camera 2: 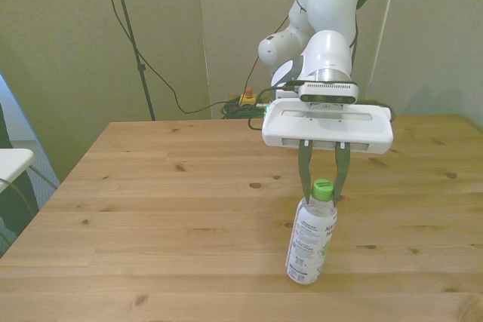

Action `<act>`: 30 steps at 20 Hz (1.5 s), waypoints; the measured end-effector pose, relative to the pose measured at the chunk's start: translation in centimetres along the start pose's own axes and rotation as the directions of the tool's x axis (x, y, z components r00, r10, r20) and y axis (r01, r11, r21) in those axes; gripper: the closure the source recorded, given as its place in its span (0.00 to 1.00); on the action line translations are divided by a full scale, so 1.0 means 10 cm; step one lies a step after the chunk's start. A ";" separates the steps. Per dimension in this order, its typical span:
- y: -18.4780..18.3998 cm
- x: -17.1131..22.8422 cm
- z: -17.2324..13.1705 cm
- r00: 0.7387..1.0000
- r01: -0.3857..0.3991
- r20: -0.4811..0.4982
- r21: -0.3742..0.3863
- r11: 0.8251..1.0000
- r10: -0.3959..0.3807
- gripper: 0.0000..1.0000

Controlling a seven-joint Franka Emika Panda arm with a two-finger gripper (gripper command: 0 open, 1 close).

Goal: Stand the water bottle

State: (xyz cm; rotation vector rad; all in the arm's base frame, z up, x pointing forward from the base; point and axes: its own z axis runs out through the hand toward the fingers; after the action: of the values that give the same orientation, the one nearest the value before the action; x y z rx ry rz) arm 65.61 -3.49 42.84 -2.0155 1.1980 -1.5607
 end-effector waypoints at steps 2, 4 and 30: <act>0.00 0.03 0.00 1.000 -0.002 -0.004 0.000 1.000 0.002 0.00; 0.00 0.04 0.00 1.000 -0.004 -0.005 0.002 1.000 0.004 0.00; -0.17 0.45 -1.28 0.938 0.141 0.338 -0.178 0.974 -0.074 0.00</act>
State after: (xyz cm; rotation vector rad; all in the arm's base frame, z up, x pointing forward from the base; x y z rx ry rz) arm 54.91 -2.95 51.38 -2.3920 1.1630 -1.1182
